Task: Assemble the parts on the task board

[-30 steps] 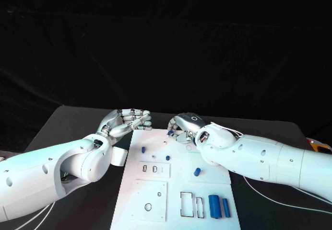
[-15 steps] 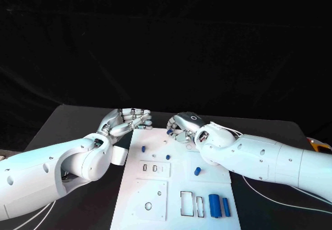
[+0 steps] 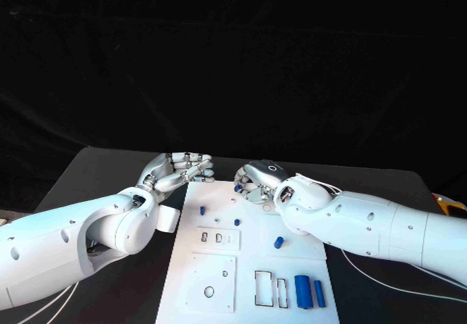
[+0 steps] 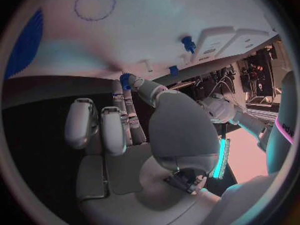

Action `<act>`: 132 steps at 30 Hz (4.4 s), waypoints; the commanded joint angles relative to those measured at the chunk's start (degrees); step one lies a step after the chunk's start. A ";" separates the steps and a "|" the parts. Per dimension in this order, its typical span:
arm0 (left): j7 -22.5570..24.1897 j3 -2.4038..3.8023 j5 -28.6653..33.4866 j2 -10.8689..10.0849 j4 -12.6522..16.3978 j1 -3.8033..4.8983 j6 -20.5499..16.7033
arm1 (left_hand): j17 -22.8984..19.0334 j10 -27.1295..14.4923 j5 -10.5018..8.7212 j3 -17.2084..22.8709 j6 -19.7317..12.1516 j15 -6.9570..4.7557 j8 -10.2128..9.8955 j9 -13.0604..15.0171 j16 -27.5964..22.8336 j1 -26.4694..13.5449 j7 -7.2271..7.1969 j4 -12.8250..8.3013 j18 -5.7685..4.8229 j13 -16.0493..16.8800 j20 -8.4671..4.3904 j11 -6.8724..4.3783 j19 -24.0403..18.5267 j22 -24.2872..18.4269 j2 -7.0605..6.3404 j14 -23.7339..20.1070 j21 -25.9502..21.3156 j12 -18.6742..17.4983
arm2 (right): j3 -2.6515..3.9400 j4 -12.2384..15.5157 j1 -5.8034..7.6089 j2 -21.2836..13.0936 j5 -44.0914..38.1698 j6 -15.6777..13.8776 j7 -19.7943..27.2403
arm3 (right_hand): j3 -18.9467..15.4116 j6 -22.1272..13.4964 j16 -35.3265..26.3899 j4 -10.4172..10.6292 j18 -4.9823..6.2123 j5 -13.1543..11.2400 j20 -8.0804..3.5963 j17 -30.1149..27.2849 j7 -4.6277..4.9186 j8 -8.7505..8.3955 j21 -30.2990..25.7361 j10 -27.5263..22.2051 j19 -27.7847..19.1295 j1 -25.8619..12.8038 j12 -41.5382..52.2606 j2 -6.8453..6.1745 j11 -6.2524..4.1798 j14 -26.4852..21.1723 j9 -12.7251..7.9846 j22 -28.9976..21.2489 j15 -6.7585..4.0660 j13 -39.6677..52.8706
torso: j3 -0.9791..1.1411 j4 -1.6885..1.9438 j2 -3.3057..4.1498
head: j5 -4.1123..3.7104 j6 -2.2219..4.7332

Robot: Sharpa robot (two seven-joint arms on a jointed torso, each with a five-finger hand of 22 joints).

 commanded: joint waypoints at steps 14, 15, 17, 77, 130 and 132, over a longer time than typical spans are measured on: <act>0.13 0.06 0.23 0.03 0.02 0.11 0.93 | 0.11 0.22 -0.37 0.19 -0.12 -0.06 -0.17 -0.04 0.00 -0.48 0.23 -0.08 0.60 0.09 0.03 0.22 0.07 0.08 0.20 -0.54 0.38 -0.24 | -0.14 -0.88 -0.15 0.29 0.19 1.72 -0.70 | -4.29 -11.36 -3.18 2.11 1.14 0.65 2.98 -7.95 3.47 -6.78 -7.16 -13.83 -6.56 -2.36 0.76 -3.94 3.36 -0.25 -1.04 -9.88 3.02 -3.33 | -0.12 0.06 0.12 | -0.06 0.08; 0.11 0.06 0.25 0.03 0.00 0.11 0.94 | 0.11 0.22 -0.37 0.19 -0.12 -0.06 -0.17 -0.04 0.00 -0.48 0.23 -0.08 0.60 0.09 0.03 0.22 0.07 0.08 0.20 -0.54 0.38 -0.24 | -0.14 -0.43 -0.15 -0.10 0.20 1.51 -0.71 | -4.50 -11.02 -3.15 2.13 1.11 0.74 3.00 -7.99 3.49 -6.66 -7.13 -13.76 -6.43 -2.17 1.01 -3.84 3.35 -0.24 -0.94 -9.76 3.03 -3.38 | -0.13 0.04 0.12 | -0.10 0.09; 0.10 0.06 0.27 -0.02 -0.02 0.11 0.95 | 0.11 0.22 -0.37 0.19 -0.12 -0.06 -0.17 -0.04 0.00 -0.48 0.23 -0.08 0.60 0.09 0.03 0.22 0.07 0.08 0.20 -0.54 0.38 -0.24 | -0.14 0.74 -0.14 -1.13 0.27 1.11 -0.76 | -4.81 -10.09 -2.90 2.15 0.92 1.09 2.97 -7.75 3.40 -6.29 -6.51 -12.96 -5.62 -1.74 1.85 -3.59 3.20 -0.11 -0.71 -8.71 2.93 -3.35 | -0.14 0.02 0.11 | -0.22 0.22; -0.21 0.04 0.79 -0.05 -0.88 0.08 1.58 | 0.20 0.23 -0.38 0.23 -0.15 -0.02 -0.19 -0.05 -0.12 -0.45 0.12 -0.11 0.59 0.09 0.05 0.18 -0.10 0.12 0.20 -0.82 0.47 -0.33 | 0.80 10.14 0.56 -17.52 15.49 10.89 -5.87 | -17.25 -14.12 6.69 9.70 -2.19 10.65 0.39 9.18 0.99 2.19 3.05 -1.69 3.73 2.38 58.59 -4.29 -0.40 3.57 3.92 8.20 0.14 48.84 | 0.11 -0.70 -0.34 | -0.55 -0.69; -0.07 0.03 0.79 0.34 -1.19 0.06 1.59 | 0.31 0.25 -0.34 0.32 -0.15 -0.02 -0.20 -0.05 -0.15 -0.47 0.15 -0.07 0.61 0.09 0.07 0.19 -0.20 0.17 0.36 -0.92 0.60 -0.40 | 0.49 13.56 -0.08 -8.04 -0.47 0.28 -4.63 | -6.51 -8.06 8.08 8.18 -3.06 8.02 -0.64 13.31 -0.63 6.12 5.57 4.69 6.13 0.65 69.40 -4.27 -1.80 4.30 5.20 12.37 -1.02 60.36 | -0.05 -0.48 -0.12 | -0.18 -0.09; -0.07 0.04 0.79 0.38 -1.19 0.07 1.61 | 0.31 0.25 -0.34 0.32 -0.15 -0.02 -0.20 -0.05 -0.15 -0.47 0.15 -0.07 0.61 0.09 0.07 0.19 -0.20 0.17 0.36 -0.92 0.60 -0.40 | 0.44 12.84 -0.24 -7.19 -0.45 0.50 -4.80 | -6.47 -8.15 8.06 8.23 -3.04 8.01 -0.64 13.24 -0.60 6.04 5.52 4.64 6.08 0.55 69.35 -4.26 -1.79 4.28 5.19 12.31 -1.01 60.32 | -0.03 -0.45 -0.13 | -0.11 -0.15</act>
